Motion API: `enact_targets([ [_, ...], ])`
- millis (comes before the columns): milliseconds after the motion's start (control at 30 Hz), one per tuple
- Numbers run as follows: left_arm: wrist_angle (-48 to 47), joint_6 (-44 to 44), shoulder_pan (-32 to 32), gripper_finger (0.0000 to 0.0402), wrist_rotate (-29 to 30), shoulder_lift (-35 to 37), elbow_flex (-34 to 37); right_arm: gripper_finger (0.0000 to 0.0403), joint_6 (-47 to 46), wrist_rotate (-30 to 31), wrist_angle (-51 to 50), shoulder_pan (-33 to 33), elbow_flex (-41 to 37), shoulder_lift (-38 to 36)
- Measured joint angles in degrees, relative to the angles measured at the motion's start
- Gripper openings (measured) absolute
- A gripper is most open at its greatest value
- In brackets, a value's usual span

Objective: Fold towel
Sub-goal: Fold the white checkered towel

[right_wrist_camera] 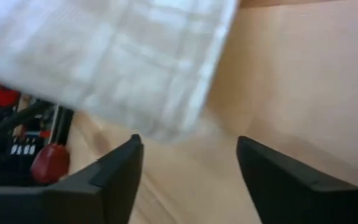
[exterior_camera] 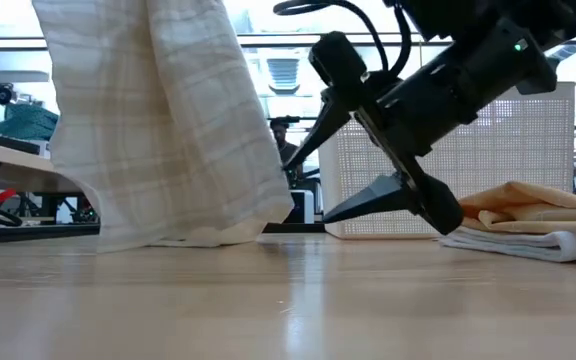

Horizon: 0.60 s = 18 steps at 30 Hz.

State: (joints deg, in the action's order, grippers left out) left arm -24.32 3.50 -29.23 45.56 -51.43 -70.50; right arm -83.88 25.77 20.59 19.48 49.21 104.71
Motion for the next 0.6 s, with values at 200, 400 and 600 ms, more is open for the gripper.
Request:
enact_targets([
  [200, 2.00, -1.61, -0.01, 0.0002, -0.01, -0.04, 0.02, 0.0306, -1.79, -1.76, 1.12, -1.88, 0.00, 0.37],
  [400, 4.02, -3.19, -0.01, 0.0002, -0.02, -0.04, 0.02, 0.0332, -0.39, -1.78, 6.63, -4.70, 0.00, 0.37],
  [600, 8.15, -6.95, -0.01, 0.0002, 0.28, -0.01, 0.02, 0.0333, 3.99, -1.52, 12.21, -6.37, 0.43, 0.37],
])
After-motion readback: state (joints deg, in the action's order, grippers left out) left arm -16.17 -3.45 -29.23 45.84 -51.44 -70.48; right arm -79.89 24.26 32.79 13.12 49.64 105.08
